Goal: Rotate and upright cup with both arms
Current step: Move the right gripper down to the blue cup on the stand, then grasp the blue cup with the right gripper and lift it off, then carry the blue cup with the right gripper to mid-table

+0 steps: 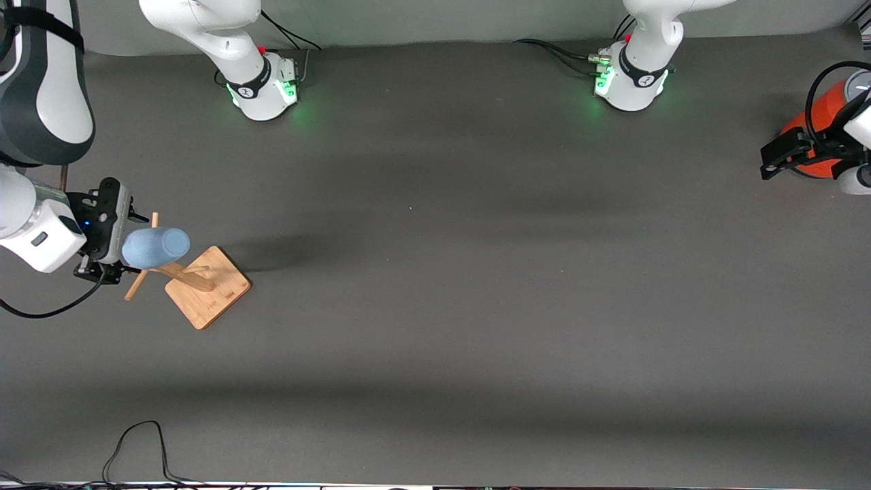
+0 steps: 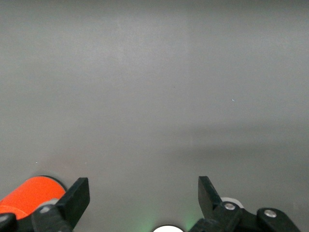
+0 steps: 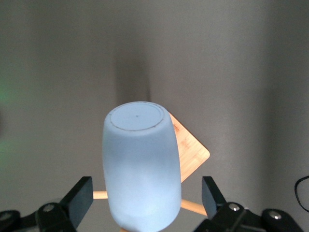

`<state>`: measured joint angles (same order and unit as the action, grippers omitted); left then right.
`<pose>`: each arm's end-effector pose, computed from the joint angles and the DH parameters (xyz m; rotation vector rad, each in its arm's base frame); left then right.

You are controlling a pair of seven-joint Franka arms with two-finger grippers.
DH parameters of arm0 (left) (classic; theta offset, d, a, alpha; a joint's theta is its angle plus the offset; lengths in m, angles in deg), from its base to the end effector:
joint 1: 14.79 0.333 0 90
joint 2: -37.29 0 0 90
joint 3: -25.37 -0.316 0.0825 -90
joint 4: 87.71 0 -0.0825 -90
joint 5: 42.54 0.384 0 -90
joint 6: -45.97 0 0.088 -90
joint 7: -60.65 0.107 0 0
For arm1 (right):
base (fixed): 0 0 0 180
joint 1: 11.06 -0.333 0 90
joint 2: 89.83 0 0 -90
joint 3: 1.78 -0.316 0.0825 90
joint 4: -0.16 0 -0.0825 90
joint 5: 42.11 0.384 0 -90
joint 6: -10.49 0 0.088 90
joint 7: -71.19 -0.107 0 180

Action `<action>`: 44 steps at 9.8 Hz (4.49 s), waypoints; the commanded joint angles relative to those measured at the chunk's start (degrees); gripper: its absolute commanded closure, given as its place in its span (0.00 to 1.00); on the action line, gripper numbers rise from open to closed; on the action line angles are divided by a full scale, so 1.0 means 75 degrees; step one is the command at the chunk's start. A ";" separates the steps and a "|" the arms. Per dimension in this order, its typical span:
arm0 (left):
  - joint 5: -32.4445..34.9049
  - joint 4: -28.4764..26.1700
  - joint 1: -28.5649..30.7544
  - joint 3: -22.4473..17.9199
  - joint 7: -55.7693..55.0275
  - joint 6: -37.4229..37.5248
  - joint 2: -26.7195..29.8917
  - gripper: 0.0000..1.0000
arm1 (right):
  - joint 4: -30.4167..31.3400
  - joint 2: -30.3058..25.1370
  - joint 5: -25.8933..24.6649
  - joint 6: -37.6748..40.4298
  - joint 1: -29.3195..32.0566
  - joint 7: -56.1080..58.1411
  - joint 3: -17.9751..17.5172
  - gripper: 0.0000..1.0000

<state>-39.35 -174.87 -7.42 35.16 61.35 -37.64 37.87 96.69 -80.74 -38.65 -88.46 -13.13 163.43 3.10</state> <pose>0.5398 -0.0169 0.6438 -3.0817 0.0765 0.0788 0.5980 -0.0210 0.4920 -2.1627 -2.1146 0.0675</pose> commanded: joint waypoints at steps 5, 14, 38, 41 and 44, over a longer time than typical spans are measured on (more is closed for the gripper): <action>0.0020 0.0090 -0.0010 -0.0016 0.0001 0.0004 -0.0019 0.00 | -0.0110 0.0743 0.0183 -0.0506 -0.0029 0.0252 0.0017 0.00; 0.0008 0.0102 -0.0033 -0.0016 -0.0011 0.0004 -0.0019 0.00 | -0.0320 0.0568 0.0300 -0.0402 -0.0075 0.0065 -0.0030 0.62; -0.0027 -0.0015 0.0998 -0.0063 -0.0034 0.0050 -0.1564 0.00 | -0.3060 0.4817 -0.0343 -0.3822 -0.6297 -0.7809 -0.0006 0.68; -0.0133 -0.0203 0.0905 -0.0051 -0.0046 0.0016 -0.1811 0.00 | -0.3285 0.5628 -0.0356 -0.4419 -0.6509 -0.8044 0.0005 0.68; -0.0191 -0.0203 0.0951 -0.0051 -0.0069 -0.0078 -0.1917 0.00 | -0.3309 0.5958 -0.0344 -0.4550 -0.6789 -0.8056 0.0005 0.68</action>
<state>-40.10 -175.93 -0.41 34.91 61.28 -37.96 23.01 74.17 -37.49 -40.34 -122.43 -62.56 104.99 2.34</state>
